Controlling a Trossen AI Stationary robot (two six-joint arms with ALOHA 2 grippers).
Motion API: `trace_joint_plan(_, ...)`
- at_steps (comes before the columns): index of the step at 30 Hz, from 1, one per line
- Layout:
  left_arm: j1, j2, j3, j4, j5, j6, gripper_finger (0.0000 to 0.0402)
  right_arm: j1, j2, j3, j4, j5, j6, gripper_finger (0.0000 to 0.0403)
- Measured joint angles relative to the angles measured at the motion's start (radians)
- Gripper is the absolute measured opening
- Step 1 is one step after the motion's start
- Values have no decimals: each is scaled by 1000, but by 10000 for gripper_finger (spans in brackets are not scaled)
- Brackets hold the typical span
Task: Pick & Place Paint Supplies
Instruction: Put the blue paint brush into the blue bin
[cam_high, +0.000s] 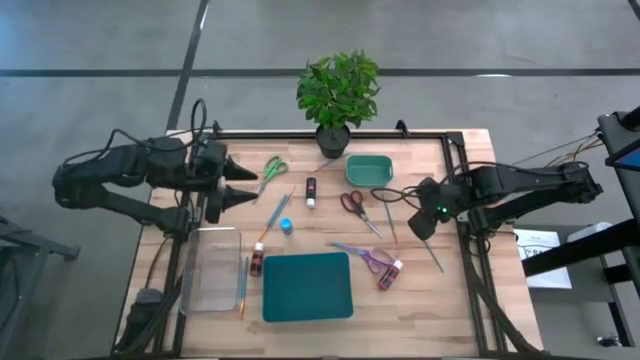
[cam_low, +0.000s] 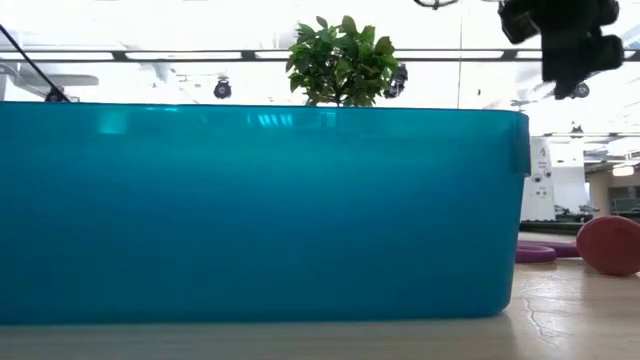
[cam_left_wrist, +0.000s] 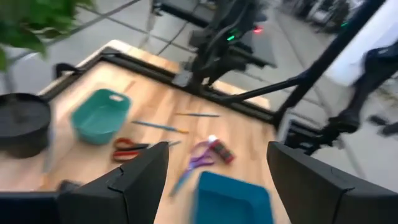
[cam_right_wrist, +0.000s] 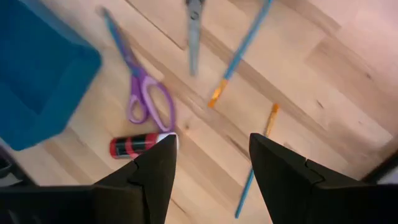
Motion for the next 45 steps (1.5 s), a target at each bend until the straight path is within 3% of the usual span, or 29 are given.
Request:
trace_joint_plan(10, -19, 13, -11, 156, 10, 15, 282, 1, 10, -134, -22, 1, 141, 199)
trace_joint_plan(20, -18, 12, -11, 240, 10, 43, 283, -1, 148, -167, 28, 3, 176, 199)
trace_joint_plan(34, -18, 12, -11, 244, 6, 42, 283, -45, 399, -141, 78, 31, 26, 199)
trace_joint_plan(45, -18, 12, -11, 244, 6, 26, 283, -114, 438, -196, 121, 29, -35, 199)
